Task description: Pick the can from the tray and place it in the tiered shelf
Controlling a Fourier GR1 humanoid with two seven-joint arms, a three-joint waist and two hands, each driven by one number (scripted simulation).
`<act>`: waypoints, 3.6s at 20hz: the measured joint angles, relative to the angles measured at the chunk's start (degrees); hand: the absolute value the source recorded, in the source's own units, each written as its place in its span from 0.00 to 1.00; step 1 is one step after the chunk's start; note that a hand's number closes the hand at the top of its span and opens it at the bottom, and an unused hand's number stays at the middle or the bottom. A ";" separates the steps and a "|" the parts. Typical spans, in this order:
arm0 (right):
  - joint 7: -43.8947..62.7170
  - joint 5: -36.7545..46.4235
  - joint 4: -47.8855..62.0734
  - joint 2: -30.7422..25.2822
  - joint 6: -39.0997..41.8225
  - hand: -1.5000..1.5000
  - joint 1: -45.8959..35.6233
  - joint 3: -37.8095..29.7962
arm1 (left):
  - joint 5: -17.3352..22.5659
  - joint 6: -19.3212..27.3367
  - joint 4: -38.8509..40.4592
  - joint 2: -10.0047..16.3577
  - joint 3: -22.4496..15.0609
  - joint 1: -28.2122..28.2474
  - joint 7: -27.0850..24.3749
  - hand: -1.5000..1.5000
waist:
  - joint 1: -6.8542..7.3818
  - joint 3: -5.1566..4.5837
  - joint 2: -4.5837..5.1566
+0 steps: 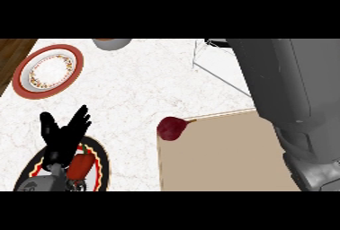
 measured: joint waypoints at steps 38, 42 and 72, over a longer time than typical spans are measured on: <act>-23.83 -4.88 33.80 -14.72 -11.15 1.00 -2.54 -11.48 | -1.23 -1.96 -0.77 -0.71 1.83 -0.19 1.33 0.50 | 0.57 0.00 0.45; -22.63 -5.09 34.12 -14.59 -13.03 0.00 -2.99 -11.99 | -1.30 -2.21 -0.13 -0.54 2.21 -0.66 1.50 0.50 | 0.54 0.04 0.47; -13.42 -9.28 5.96 -20.17 -36.18 0.00 6.28 -22.30 | -1.22 -2.53 -1.45 -0.48 4.37 2.51 0.92 0.50 | -2.35 -0.02 -0.70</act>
